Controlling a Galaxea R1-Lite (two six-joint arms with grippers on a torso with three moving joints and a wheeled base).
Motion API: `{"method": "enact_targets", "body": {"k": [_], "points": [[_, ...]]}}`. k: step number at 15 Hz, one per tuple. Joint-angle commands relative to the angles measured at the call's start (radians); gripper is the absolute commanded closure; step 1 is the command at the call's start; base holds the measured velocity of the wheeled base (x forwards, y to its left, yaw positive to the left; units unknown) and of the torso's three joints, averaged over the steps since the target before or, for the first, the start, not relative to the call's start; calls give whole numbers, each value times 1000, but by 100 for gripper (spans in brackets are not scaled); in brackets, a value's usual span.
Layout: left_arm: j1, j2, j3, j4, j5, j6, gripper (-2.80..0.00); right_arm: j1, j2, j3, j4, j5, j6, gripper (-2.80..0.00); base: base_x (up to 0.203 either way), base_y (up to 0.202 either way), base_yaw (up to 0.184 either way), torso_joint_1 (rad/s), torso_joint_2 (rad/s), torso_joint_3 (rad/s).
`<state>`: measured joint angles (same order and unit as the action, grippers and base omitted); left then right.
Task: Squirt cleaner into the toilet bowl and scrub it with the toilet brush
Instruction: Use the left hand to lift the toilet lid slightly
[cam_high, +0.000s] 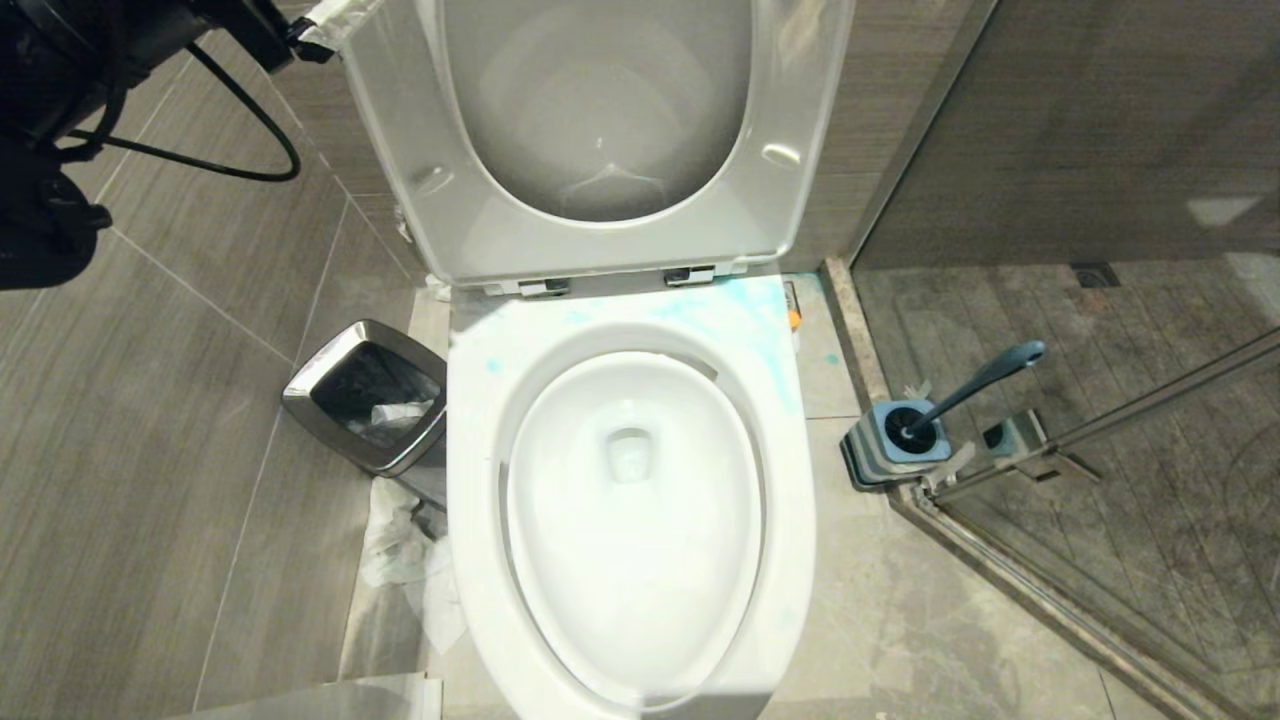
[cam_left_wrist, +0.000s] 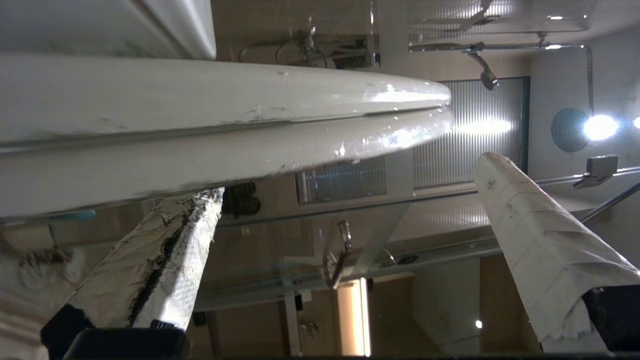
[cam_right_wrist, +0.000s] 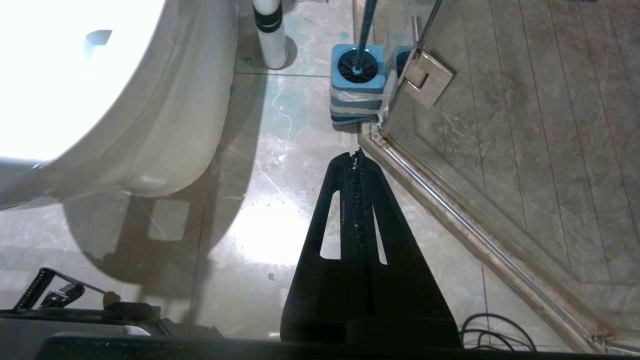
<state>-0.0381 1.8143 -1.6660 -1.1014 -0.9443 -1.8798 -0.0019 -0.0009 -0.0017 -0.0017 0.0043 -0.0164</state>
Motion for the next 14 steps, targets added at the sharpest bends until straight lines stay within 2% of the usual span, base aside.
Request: {"method": "enact_targets", "body": {"k": [1, 5, 9, 10, 11, 13, 14], "points": [[14, 98, -84, -16, -6, -6, -280, 0, 1, 0, -1, 0, 0, 0, 0, 0, 0, 0, 0, 0], [22, 184, -171, -17, -2, 48, -280, 0, 1, 0, 0, 0, 0, 0, 0, 0, 0, 0, 0, 0], [32, 172, -172, -9, -4, 24, -280, 0, 1, 0, 0, 0, 0, 0, 0, 0, 0, 0, 0, 0], [46, 149, -170, -4, -9, -21, -280, 0, 1, 0, 0, 0, 0, 0, 0, 0, 0, 0, 0, 0], [62, 128, -171, 2, -12, -115, -280, 0, 1, 0, 0, 0, 0, 0, 0, 0, 0, 0, 0, 0], [111, 80, -172, 6, -29, -352, -280, 0, 1, 0, -1, 0, 0, 0, 0, 0, 0, 0, 0, 0], [148, 55, -171, 8, -41, -501, -280, 0, 1, 0, 0, 0, 0, 0, 0, 0, 0, 0, 0, 0]]}}
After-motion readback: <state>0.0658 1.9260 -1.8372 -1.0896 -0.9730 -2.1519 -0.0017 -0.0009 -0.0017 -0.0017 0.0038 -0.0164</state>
